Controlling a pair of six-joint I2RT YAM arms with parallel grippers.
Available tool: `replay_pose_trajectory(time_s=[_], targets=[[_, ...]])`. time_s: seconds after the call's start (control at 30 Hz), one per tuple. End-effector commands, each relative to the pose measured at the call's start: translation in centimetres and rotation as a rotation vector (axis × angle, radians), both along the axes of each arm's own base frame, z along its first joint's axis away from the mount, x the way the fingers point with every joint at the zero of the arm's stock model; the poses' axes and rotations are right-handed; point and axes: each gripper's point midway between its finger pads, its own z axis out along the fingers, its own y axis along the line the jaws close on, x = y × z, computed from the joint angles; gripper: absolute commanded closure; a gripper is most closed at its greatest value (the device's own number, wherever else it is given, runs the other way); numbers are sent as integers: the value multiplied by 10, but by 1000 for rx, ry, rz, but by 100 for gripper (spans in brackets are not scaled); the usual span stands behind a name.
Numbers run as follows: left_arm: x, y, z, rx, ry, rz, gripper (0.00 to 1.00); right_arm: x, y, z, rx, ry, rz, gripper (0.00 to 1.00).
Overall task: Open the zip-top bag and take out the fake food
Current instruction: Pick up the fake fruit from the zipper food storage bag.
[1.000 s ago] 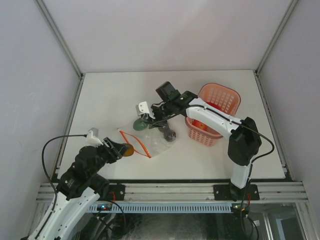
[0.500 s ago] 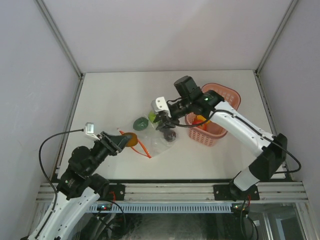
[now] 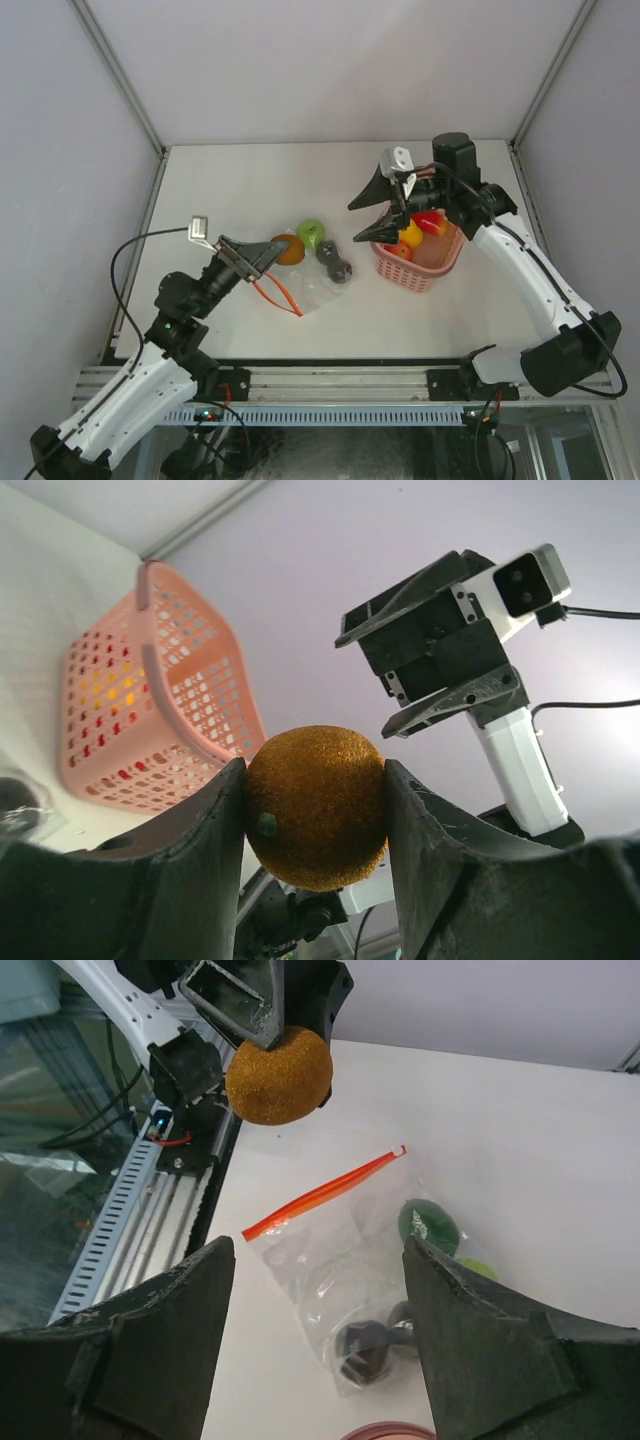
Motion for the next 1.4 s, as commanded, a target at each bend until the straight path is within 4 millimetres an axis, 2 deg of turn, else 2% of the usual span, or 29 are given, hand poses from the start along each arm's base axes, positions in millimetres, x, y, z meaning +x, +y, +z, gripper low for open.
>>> replay_pose_trajectory(time_s=[0.0,0.23,0.37,0.57,0.87,0.97,1.2,1.23,1.37], targets=[[-10,-15,49,-119,-134,-70,80,-13,-13,23,77,22,2,30],[6,-50,58,-142,-119,-85,81,-17,-22,24,105,-11,-32,21],[13,-65,62,-169,-107,-73,81,-21,-14,13,98,-3,-34,20],[17,-85,64,-196,-83,-82,81,-13,-3,-1,67,-26,-90,19],[17,-102,67,-221,-61,-100,81,-25,12,-9,53,-34,-60,21],[15,-104,69,-226,-61,-104,81,-25,13,-8,53,-29,-65,28],[13,-113,64,-218,-44,-116,75,-29,14,-4,68,-22,-66,60],[13,-114,64,-217,-42,-118,73,-29,14,-4,68,-21,-67,64],[14,-111,60,-217,-30,-101,48,-28,12,-4,68,-20,-71,75]])
